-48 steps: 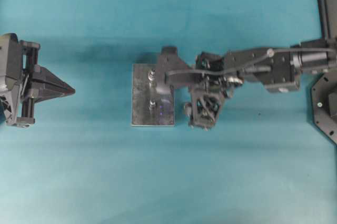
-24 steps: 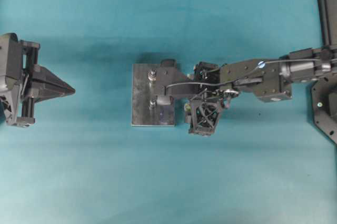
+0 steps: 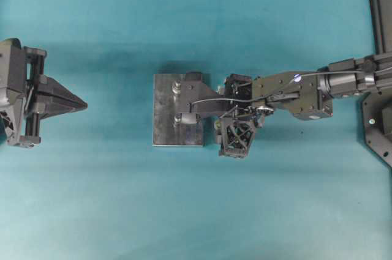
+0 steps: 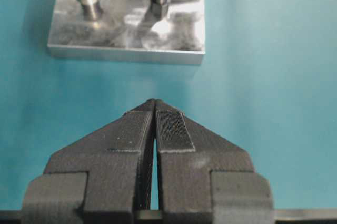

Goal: Insert the washer onto the shaft.
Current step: 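Close the right gripper on the second washer and lift it, then carry the second washer left above the lower shaft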

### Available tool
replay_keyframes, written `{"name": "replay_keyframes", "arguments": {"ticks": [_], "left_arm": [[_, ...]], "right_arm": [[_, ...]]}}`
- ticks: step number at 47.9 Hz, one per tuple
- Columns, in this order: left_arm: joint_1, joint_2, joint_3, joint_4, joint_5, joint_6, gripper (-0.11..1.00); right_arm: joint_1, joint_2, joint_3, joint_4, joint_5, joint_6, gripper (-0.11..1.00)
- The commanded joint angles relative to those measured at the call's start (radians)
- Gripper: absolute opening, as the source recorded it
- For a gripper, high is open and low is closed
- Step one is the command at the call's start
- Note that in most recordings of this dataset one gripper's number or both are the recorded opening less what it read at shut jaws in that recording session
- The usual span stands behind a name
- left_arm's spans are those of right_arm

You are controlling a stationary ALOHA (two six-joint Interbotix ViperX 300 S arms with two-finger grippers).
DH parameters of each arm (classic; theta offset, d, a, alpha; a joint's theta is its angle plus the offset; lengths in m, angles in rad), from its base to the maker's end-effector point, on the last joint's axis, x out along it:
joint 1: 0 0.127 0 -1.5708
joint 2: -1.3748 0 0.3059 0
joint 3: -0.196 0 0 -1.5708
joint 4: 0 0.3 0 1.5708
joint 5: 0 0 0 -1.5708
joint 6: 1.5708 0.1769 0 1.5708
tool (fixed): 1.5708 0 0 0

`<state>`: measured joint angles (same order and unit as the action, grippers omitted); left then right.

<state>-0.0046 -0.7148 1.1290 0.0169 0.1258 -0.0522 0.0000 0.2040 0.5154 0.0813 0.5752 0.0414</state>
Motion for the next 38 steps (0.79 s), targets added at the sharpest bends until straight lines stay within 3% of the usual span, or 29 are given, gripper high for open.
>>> {"name": "replay_keyframes", "arguments": {"ticks": [1,11,26,38], "left_arm": [[0.002,0.000,-0.014,0.003,-0.009,-0.002,0.00],[0.003,0.000,-0.014,0.002,-0.008,-0.002,0.00],[0.002,-0.002,-0.017,0.003,-0.008,-0.002,0.00],[0.002,-0.002,-0.014,0.003,-0.008,-0.002,0.00]], "right_arm": [[0.002,-0.012,-0.008,-0.002,-0.003,0.012,0.64],[0.000,-0.014,-0.008,-0.002,0.002,0.014,0.33],[-0.005,-0.067,-0.043,-0.002,0.049,0.014,0.33],[0.000,-0.101,-0.164,-0.002,0.140,0.005,0.33]]}}
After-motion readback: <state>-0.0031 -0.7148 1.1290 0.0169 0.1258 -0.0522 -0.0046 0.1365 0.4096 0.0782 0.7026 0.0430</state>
